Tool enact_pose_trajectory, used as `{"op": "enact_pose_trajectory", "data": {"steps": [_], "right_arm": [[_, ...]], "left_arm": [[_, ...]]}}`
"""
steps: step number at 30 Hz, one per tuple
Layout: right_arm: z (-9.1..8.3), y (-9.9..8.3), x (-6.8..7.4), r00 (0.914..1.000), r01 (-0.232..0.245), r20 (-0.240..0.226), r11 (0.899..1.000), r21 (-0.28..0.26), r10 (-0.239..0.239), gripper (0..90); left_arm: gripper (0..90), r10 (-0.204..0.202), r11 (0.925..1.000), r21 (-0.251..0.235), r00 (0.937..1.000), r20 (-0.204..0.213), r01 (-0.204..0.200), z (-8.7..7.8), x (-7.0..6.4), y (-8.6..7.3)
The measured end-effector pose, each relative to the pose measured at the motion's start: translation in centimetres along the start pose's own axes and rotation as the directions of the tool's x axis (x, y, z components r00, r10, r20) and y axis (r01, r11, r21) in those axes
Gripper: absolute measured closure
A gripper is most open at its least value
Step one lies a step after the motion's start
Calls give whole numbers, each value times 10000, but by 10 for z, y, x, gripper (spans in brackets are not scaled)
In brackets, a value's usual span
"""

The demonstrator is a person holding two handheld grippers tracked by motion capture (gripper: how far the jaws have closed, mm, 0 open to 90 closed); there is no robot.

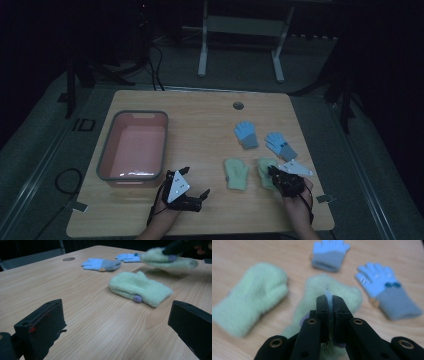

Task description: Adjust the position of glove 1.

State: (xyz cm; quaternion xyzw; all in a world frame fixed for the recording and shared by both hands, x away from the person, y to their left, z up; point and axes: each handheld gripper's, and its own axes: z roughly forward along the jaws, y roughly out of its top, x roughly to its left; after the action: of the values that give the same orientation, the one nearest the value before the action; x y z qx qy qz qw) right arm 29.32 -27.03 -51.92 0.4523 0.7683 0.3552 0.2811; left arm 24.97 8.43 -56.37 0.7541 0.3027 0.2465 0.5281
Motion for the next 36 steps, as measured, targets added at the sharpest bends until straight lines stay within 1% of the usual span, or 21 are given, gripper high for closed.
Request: {"op": "enact_pose_trajectory", "data": {"steps": [4,7,10,11,15,19,21,22,23,24,25,28,30,32,33,35,36], "right_arm": [[-9,19,1,9996,-232,150,9991,-351,238,851],[-13,30,5,9991,-262,314,9983,-518,278,851],[-15,39,10,9983,-479,288,9967,-649,499,851],[-15,41,12,9983,-537,201,9961,-698,553,851],[-15,50,23,9983,-573,95,9948,-843,583,851],[-15,59,37,9970,-777,-131,9924,-950,768,852],[-15,62,47,9974,-717,-170,9924,-1003,703,852],[-14,63,51,9976,-687,-155,9925,-1012,675,852],[-14,63,51,9976,-687,-155,9925,-1012,675,852],[-13,64,55,9978,-655,-154,9930,-983,642,852],[-12,63,62,9971,-724,-297,9925,-982,698,852],[-6,61,71,9970,-644,-480,9946,-818,606,852],[-1,58,76,9965,-588,-625,9964,-618,550,852],[4,55,80,9963,-526,-703,9977,-436,495,852],[6,53,81,9955,-592,-756,9976,-368,563,851],[10,49,84,9963,-494,-720,9985,-241,475,851],[12,46,85,9953,-554,-807,9983,-168,538,851]], "left_arm": [[10,-5,10000,-2,10000,-4,5,0,0,0],[10,-26,10000,-3,10000,-10,26,0,0,0],[10,-12,10000,-8,10000,-5,12,0,0,0],[10,-8,10000,-6,10000,-4,8,0,0,0],[10,9,10000,-10,10000,-10,-9,0,0,0],[10,7,10000,-26,10000,-14,-7,0,0,0],[10,18,10000,-8,10000,-11,-18,0,0,0],[10,22,10000,-5,10000,-8,-22,0,0,0],[10,22,10000,-5,10000,-8,-22,0,0,0],[10,10,10000,-4,10000,3,-10,0,0,0],[10,7,10000,-10,10000,8,-7,0,0,0],[10,15,10000,-21,10000,25,-15,0,0,0],[10,31,10000,-8,10000,32,-31,0,0,0],[10,43,10000,4,10000,39,-43,0,0,0],[10,13,10000,-11,10000,40,-13,0,0,0],[10,-4,10000,-10,10000,42,4,0,0,0],[10,1,10000,-12,10000,40,-1,0,0,0]]}}
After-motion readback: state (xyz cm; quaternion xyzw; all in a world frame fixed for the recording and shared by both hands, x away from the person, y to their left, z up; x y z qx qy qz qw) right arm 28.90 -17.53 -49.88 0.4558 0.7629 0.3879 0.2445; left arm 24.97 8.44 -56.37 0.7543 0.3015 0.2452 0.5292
